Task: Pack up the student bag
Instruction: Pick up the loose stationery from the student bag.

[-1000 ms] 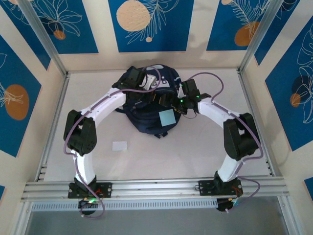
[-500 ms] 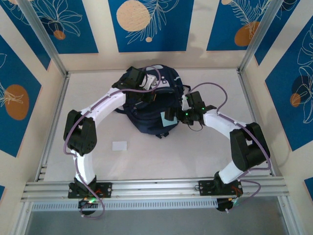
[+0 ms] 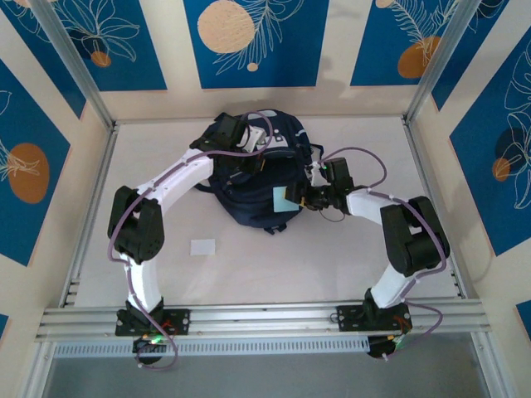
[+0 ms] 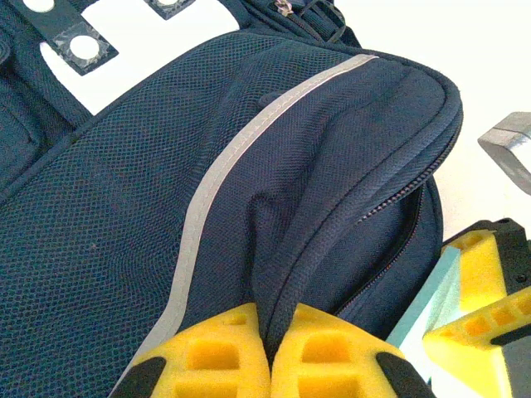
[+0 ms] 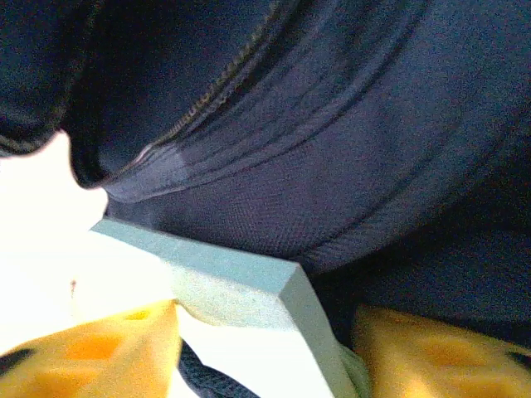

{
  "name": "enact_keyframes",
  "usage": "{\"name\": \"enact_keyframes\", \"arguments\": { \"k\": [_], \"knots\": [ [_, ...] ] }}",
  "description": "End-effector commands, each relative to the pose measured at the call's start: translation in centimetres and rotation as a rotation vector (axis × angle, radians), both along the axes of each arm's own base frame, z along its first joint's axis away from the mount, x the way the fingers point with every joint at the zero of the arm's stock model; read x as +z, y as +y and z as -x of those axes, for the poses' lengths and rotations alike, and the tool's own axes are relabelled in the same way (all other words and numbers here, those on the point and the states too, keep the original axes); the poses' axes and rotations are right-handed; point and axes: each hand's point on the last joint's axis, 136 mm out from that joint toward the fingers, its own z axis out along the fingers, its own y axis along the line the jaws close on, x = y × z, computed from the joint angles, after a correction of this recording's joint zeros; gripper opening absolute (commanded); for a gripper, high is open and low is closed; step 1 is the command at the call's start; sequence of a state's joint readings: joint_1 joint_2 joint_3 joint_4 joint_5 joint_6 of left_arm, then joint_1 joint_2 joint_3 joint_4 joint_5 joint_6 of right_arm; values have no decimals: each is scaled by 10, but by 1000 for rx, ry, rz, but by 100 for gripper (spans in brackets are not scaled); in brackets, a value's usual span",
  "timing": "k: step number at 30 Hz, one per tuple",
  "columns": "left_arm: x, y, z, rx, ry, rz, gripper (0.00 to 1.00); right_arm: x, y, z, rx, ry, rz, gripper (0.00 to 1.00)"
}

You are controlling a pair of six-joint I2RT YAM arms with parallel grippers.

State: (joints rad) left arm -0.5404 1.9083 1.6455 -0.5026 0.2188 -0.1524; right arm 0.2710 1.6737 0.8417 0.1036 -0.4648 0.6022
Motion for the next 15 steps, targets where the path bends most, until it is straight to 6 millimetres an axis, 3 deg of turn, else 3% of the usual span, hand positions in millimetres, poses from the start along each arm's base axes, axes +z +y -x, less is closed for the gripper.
{"name": "enact_keyframes", "arguments": {
  "k": [1,6,8,15],
  "knots": [
    [31,-10,0,-14,-37,93,0,13,3,5,37,-7,-104,40],
    [29,-9,0,-14,-35,88,0,23,0,21,46,12,-103,17],
    [29,-9,1,-14,-33,90,0,27,-3,26,35,27,-95,3],
    [36,-10,1,-17,-42,105,0,58,6,33,-2,34,-130,0]
  ]
}}
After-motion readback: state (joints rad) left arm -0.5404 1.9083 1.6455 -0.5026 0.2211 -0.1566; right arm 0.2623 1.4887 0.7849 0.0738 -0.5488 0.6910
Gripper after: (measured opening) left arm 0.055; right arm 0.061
